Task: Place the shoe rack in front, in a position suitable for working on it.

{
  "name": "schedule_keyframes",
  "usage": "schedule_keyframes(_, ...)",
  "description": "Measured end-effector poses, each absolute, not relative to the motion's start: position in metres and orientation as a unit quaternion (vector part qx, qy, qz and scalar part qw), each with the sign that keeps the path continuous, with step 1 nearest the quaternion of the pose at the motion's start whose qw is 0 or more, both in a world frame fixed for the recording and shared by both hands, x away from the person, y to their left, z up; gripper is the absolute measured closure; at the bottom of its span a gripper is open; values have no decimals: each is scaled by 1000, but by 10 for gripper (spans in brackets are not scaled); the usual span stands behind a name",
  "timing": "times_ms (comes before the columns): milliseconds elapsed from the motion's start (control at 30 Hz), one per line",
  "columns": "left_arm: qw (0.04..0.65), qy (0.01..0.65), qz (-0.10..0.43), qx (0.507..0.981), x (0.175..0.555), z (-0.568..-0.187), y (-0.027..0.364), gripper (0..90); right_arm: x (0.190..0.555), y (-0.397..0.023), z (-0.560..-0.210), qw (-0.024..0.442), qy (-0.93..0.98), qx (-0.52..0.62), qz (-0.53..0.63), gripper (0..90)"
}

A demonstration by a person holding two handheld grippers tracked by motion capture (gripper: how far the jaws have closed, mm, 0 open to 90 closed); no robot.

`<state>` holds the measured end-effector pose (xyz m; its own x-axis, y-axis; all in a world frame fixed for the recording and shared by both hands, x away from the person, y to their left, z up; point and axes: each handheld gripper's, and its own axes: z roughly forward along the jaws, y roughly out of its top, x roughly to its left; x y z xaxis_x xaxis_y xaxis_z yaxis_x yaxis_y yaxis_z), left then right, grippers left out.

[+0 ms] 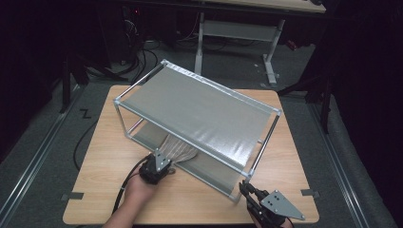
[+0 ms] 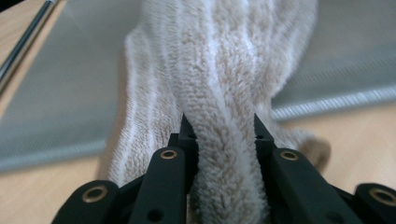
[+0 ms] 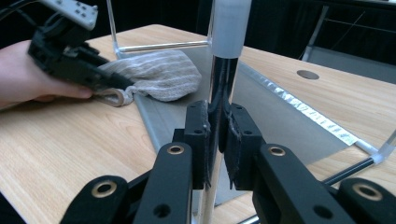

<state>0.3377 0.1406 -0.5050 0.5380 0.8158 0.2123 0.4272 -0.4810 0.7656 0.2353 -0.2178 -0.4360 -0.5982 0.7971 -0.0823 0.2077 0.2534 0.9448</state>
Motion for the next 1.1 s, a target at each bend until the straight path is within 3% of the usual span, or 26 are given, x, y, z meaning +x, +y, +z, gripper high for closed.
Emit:
schedule_keyframes(433,345,386,253,817,290,-503,155,751,221,-225,-440,300,728,338,516,800)
schedule_keyframes(600,368,392,270,799,286,-500,159,724,220,-226,-440,302,726,341,516,799)
schedule_keyframes(667,369,395,294,789,291,-489,171,686,221,-226,-440,301,726,340,516,800)
schedule_keyframes(867,369,417,349,754,317,-478,209,690,222,-226,-440,299,726,344,515,799)
schedule_keyframes(1100,347,455,320,755,367,-482,237,691,225,-226,-439,297,726,345,515,801)
